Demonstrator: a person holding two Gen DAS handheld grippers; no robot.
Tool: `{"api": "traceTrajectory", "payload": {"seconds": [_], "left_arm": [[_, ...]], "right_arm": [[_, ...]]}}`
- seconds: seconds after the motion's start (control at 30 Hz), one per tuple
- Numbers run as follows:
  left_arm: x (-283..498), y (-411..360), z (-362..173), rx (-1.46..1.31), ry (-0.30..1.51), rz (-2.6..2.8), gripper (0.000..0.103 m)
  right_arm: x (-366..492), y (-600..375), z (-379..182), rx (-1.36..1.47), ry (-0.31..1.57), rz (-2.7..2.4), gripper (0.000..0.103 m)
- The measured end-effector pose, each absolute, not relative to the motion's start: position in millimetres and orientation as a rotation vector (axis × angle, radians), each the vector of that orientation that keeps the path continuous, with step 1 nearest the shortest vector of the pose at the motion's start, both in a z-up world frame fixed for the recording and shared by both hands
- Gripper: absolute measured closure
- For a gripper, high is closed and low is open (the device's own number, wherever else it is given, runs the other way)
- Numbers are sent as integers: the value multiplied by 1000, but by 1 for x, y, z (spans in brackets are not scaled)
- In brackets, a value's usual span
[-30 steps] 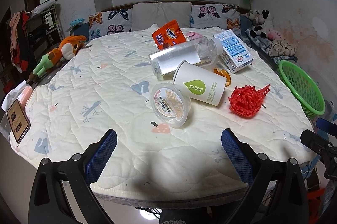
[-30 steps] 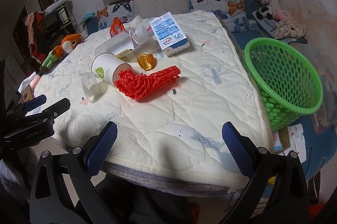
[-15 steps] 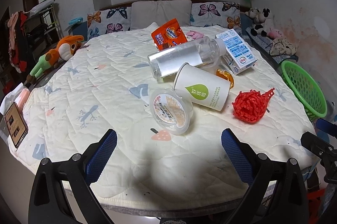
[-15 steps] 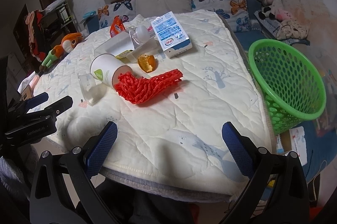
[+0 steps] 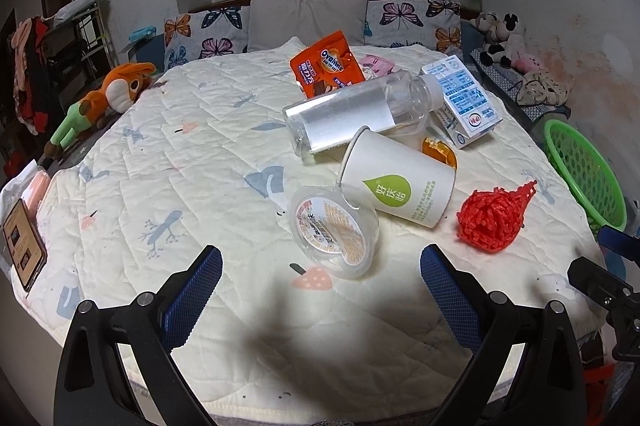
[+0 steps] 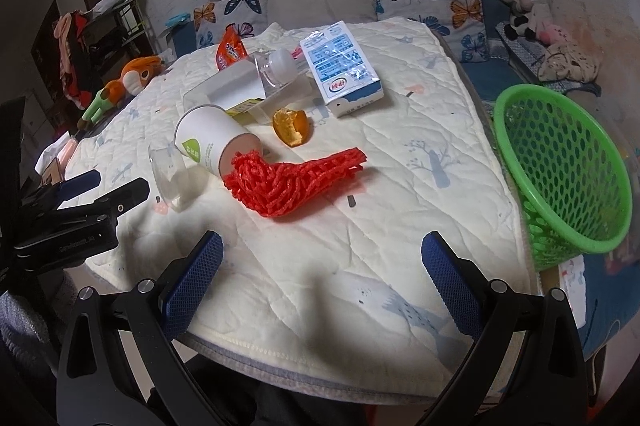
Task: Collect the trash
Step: 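Grasp the red mesh net with the right gripper while the left grasps the clear cup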
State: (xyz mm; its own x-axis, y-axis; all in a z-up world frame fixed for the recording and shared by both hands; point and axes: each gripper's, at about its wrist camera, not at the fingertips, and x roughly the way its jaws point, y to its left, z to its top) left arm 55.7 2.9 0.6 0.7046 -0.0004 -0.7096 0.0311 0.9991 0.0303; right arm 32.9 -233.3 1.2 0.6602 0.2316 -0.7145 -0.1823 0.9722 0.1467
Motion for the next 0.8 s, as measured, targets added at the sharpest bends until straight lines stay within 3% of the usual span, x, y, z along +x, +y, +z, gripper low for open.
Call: {"api": "traceTrajectory", "payload": {"seconds": [0.6,0.8], "left_arm": [[81,12,-10,-28,847,-84,8],[92,15,-19,-74,891,-113,21]], "right_arm": [[81,-209,-17,85,866,321,5],[100,-205,-26,106,891,332,12]]}}
